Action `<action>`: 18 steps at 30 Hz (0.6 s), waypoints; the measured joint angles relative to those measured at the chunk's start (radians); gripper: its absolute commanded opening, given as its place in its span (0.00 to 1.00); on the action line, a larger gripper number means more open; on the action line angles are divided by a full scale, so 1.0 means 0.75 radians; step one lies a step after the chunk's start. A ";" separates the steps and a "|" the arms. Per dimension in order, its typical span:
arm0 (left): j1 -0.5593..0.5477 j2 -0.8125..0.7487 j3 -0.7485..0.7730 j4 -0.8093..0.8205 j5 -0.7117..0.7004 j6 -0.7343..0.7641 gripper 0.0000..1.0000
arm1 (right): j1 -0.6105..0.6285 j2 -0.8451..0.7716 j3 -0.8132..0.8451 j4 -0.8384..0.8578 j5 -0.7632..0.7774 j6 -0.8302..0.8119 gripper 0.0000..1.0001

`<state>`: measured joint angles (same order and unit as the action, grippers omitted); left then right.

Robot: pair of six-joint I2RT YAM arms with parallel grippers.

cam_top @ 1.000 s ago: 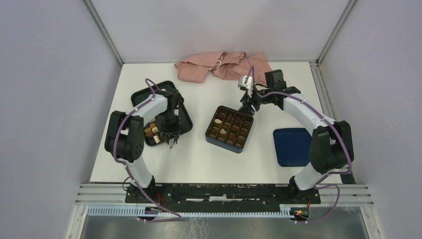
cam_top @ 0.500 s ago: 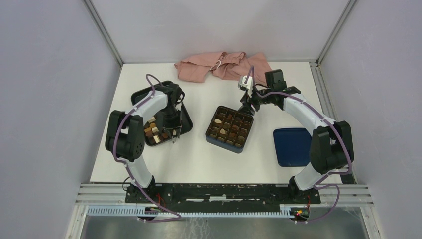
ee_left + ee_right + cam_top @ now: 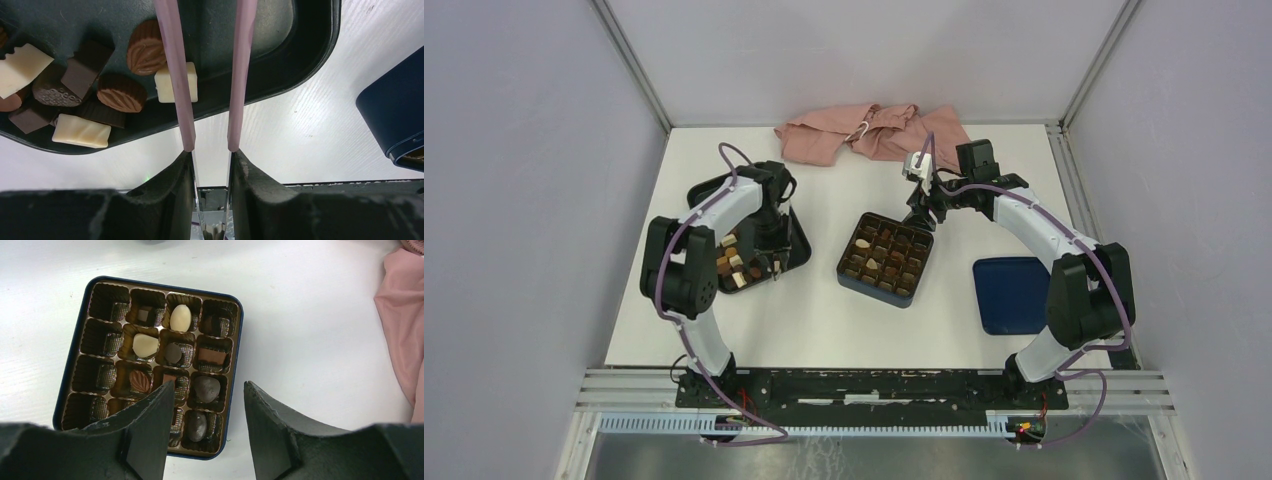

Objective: Pack the chocolate
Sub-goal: Pick up the fake chocolate from the plate, then place the fake chocolate in the packing box.

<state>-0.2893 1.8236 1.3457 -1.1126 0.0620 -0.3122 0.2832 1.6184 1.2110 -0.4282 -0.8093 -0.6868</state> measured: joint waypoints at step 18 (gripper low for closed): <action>0.026 -0.215 -0.224 0.146 0.036 -0.001 0.24 | 0.000 0.226 0.020 -0.031 0.156 -0.033 0.62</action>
<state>-0.2695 1.6623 1.1778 -1.0027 0.0891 -0.3126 0.2832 1.7878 1.2263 -0.4515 -0.6926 -0.7116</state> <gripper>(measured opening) 0.359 0.628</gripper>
